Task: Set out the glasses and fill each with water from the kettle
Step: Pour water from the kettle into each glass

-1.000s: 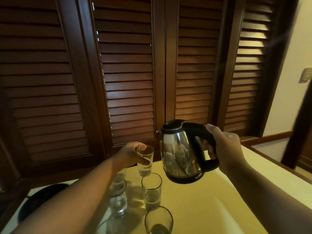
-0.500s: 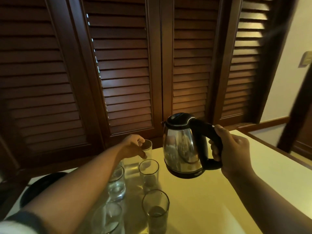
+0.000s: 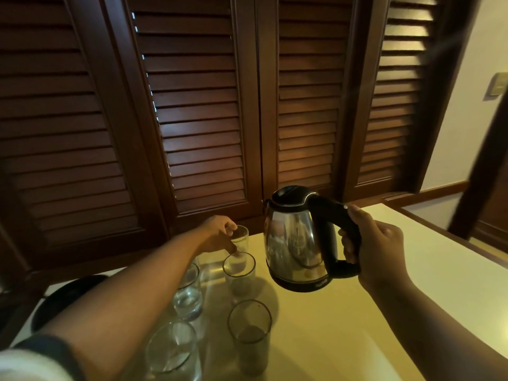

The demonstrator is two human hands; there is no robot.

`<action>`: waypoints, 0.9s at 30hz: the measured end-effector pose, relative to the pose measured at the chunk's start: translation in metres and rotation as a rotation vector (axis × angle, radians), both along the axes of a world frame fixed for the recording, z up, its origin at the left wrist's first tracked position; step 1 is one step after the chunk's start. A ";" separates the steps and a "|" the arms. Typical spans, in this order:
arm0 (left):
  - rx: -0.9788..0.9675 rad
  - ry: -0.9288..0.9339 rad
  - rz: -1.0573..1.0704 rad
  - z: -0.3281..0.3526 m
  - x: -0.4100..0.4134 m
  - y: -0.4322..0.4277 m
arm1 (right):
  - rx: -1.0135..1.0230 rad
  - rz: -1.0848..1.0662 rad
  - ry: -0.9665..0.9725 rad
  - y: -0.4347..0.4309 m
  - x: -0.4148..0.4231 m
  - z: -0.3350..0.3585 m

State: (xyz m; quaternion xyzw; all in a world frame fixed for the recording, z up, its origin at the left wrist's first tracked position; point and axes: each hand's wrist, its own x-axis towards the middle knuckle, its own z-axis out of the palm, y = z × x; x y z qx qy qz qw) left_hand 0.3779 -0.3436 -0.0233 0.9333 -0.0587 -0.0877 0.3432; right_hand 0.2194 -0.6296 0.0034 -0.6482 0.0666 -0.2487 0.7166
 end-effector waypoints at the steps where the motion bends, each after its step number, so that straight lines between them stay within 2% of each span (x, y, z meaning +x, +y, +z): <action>1: -0.002 0.003 -0.008 -0.001 0.001 0.000 | 0.003 0.000 0.003 0.000 0.000 -0.001; 27: 0.116 -0.033 -0.032 -0.004 0.007 0.002 | 0.013 -0.021 0.066 -0.001 -0.002 -0.017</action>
